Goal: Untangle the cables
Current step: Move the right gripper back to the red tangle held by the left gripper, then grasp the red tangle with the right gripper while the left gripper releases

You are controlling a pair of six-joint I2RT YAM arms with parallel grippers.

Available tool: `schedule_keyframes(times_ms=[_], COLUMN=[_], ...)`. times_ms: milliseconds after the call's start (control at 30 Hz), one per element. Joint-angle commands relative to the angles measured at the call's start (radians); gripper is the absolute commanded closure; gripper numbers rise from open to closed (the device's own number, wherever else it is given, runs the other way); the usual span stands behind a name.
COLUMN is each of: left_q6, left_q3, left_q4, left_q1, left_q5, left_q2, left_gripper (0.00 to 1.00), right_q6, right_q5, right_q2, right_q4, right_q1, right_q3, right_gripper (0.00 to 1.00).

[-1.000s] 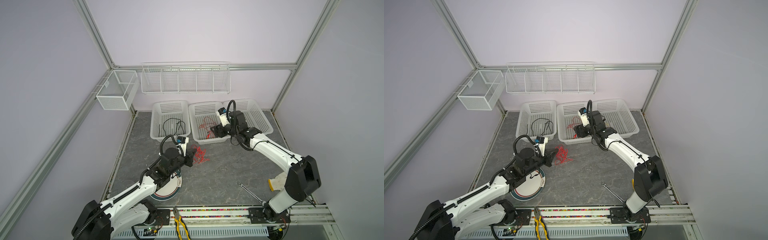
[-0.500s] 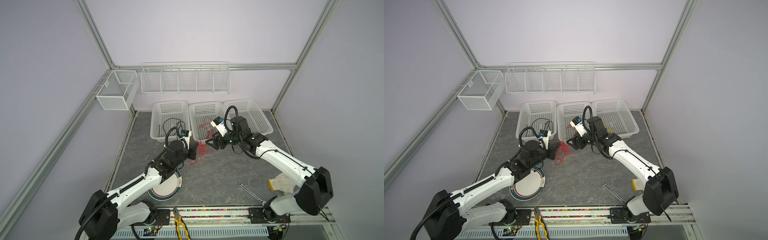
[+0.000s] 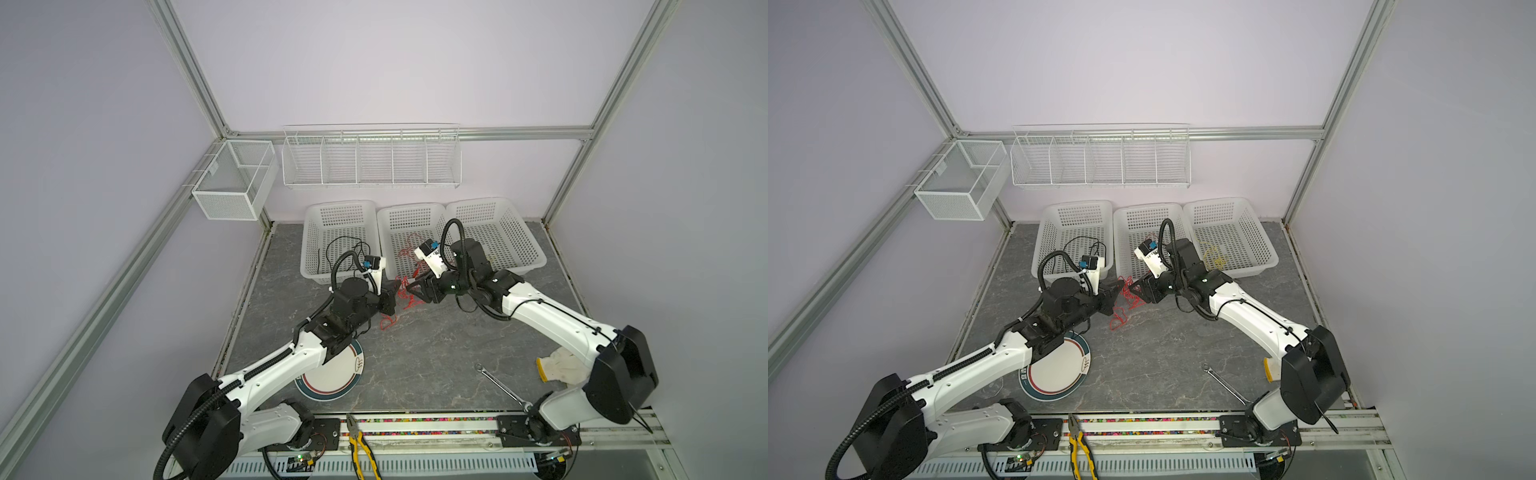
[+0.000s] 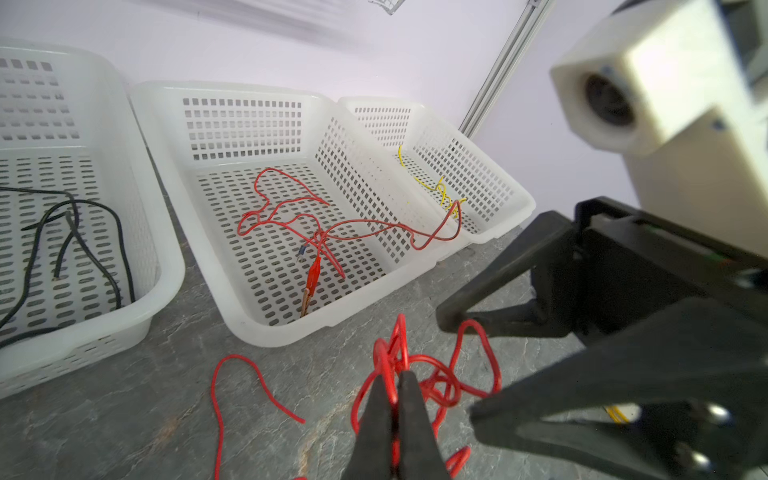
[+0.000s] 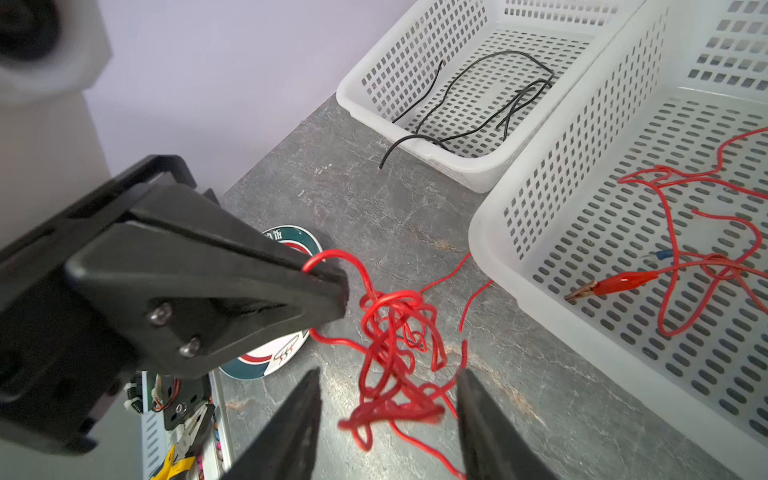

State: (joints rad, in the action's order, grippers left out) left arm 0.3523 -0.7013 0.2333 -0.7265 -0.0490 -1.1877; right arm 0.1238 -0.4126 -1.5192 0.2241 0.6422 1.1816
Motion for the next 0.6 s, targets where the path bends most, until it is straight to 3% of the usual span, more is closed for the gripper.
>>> schedule_keyframes(times_ms=[0, 167, 333, 567], left_q6=[0.023, 0.038, 0.037, 0.024], left_q3=[-0.001, 0.006, 0.024, 0.064], left_q4=[0.080, 0.097, 0.077, 0.040], left_q1=[0.002, 0.002, 0.002, 0.007], left_q5=[-0.021, -0.016, 0.029, 0.118], left_q2=[-0.011, -0.021, 0.002, 0.062], left_gripper=[1.00, 1.00, 1.00, 1.00], right_q6=[0.025, 0.039, 0.039, 0.045], right_q5=[-0.017, 0.039, 0.139, 0.320], right_q2=[-0.030, -0.032, -0.016, -0.021], right_q4=[-0.043, -0.037, -0.032, 0.003], right_q1=[0.013, 0.014, 0.013, -0.002], right_q3=[0.004, -0.005, -0.010, 0.021], right_gripper=[0.57, 0.78, 0.92, 0.93])
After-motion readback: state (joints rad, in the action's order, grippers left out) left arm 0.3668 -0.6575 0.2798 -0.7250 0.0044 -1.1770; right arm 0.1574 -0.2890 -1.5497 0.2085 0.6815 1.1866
